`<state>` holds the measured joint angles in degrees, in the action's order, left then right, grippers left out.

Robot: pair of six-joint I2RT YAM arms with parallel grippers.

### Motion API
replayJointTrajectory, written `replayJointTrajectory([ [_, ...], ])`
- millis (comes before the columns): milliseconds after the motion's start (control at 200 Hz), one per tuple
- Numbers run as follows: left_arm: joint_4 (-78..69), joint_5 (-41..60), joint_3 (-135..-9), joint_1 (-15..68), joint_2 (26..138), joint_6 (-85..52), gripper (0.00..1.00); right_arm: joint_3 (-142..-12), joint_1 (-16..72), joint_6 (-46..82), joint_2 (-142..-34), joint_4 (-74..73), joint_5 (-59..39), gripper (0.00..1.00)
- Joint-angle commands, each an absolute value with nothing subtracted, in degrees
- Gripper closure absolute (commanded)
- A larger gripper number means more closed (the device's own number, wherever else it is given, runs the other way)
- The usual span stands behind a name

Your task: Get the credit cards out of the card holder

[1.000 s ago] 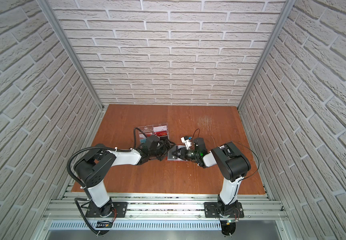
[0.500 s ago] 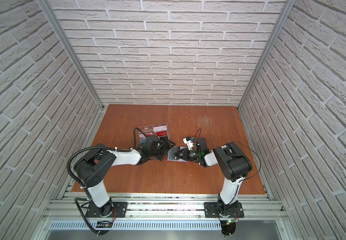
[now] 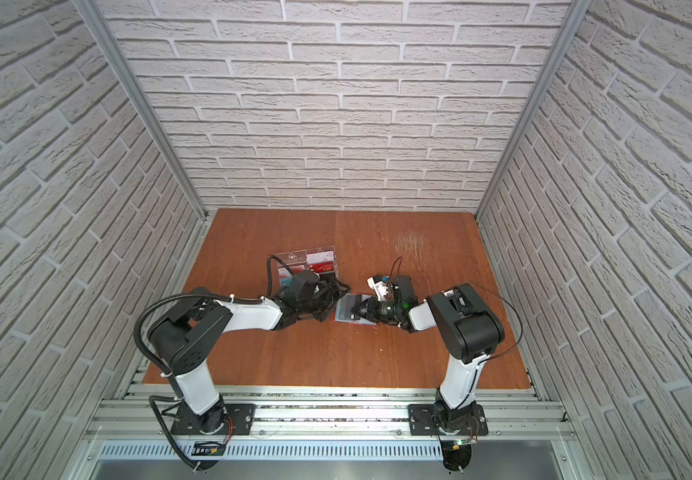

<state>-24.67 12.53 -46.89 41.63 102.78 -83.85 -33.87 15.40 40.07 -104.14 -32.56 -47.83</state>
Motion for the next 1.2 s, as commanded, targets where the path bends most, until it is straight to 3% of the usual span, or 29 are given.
replayJointTrajectory([
  [0, -19.12, 12.62, -44.38, 41.48, 105.24, -83.94, 0.02, -34.22, 14.68, 39.72, -104.15, -32.98, -47.38, 0.83],
  [340, -19.24, 12.57, -44.47, 41.74, 105.29, -84.02, 0.02, -33.24, 13.37, 38.85, -102.83, -31.47, -47.2, 0.86],
  [520, -19.08, 12.66, -44.48, 41.81, 105.29, -83.85, 0.02, -33.11, 13.14, 38.99, -102.98, -31.51, -47.16, 0.93],
  [1195, -14.16, 13.93, -49.12, 42.36, 107.98, -81.14, 0.02, -33.48, 9.95, 35.43, -96.19, -19.89, -42.49, 0.94],
])
